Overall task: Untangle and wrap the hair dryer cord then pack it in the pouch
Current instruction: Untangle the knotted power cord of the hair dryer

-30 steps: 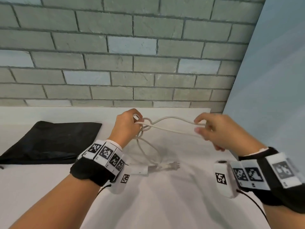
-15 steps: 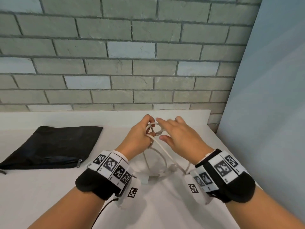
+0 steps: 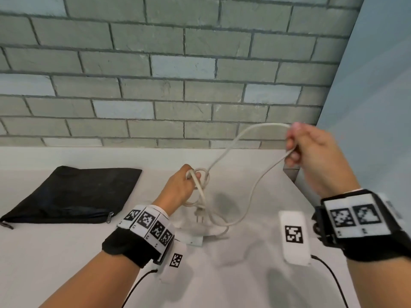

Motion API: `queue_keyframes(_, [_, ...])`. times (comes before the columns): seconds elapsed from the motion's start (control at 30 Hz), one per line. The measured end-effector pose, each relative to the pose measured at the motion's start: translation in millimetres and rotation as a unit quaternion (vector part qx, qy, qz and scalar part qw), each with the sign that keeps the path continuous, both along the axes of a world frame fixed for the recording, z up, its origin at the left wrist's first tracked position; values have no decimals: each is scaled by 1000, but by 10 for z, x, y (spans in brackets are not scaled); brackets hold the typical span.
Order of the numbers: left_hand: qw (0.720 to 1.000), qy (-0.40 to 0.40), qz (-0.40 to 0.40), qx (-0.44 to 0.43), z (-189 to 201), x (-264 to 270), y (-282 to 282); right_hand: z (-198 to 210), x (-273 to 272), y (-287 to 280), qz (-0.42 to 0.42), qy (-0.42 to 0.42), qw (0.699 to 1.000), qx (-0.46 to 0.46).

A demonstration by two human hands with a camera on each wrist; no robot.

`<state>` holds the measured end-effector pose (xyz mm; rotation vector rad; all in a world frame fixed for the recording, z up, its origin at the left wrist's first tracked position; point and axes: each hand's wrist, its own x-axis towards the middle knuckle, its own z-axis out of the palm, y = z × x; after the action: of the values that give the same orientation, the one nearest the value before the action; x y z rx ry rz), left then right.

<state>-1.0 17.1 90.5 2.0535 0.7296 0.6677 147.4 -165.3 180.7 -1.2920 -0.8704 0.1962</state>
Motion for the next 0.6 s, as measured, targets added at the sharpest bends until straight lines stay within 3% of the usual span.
queue_keyframes(0.1, [999,-26,6,-43,1,-25,39,-34,135,-94,-14,43,996,81])
queue_keyframes(0.27, [976,-91,18,-195,14,-65,62,-308,246,-126,-114,42,991,53])
queue_keyframes(0.33, [963,-125,8,-237,28,-81,53,-470,328,-115,-172,37,984,-1])
queue_keyframes(0.4, [954,-168,4,-249,38,-89,46,-637,425,-102,-226,-29,963,-146])
queue_keyframes(0.5, [970,-170,25,-173,39,-83,49,-802,416,-63,-254,-190,859,-402])
queue_keyframes(0.53, [978,-156,29,-133,37,-74,40,-813,348,-28,-251,-241,843,-410])
queue_keyframes(0.6, [986,-146,30,-73,40,-43,-10,-761,134,79,-193,-320,872,-317])
